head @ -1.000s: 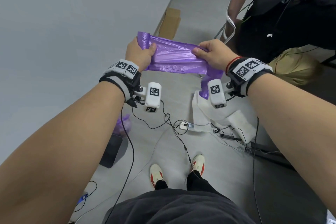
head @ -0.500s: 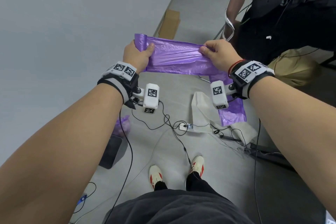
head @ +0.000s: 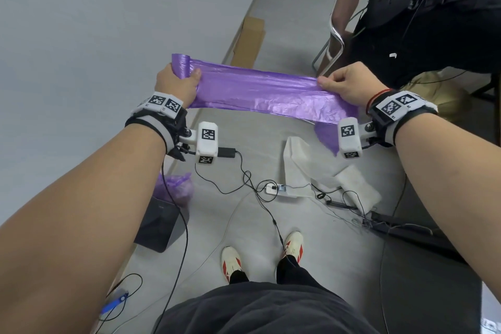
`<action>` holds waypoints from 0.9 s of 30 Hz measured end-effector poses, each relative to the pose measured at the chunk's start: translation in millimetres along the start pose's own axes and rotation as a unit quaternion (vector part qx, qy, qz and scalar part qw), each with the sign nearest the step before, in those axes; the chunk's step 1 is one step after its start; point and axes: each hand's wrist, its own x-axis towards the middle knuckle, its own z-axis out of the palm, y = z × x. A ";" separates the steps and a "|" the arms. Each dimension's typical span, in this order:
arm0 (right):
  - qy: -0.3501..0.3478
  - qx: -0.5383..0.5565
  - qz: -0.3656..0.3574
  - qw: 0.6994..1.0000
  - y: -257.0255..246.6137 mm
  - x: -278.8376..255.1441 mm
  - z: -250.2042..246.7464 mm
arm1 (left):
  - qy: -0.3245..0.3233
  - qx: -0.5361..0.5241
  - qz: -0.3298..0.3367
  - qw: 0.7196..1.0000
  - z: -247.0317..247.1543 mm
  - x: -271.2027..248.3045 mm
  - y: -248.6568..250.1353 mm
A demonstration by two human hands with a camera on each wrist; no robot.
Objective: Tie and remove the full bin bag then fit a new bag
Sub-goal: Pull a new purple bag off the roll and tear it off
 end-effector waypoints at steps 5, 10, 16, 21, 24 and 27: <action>-0.033 -0.002 0.004 0.999 13.4 -13.1 -11.1 | 0.026 0.038 0.003 0.999 -7.9 -1.3 -5.1; 0.009 -0.044 -0.023 0.999 25.5 -15.9 -9.1 | 0.033 0.038 0.005 0.999 -5.3 -14.1 -0.5; -0.017 -0.142 -0.054 0.988 3.2 -17.2 7.4 | -0.127 -0.094 -0.016 0.987 17.1 -36.5 15.5; -0.118 -0.007 -0.121 0.986 -66.8 -23.7 43.2 | -0.306 -0.162 -0.021 0.938 43.2 -71.7 50.9; -0.128 0.014 -0.138 0.982 -78.3 -23.6 44.4 | -0.284 -0.170 -0.024 0.943 40.6 -72.2 54.7; -0.112 0.067 -0.135 0.982 -67.2 -23.4 37.2 | -0.185 -0.157 -0.040 0.969 28.9 -58.5 41.0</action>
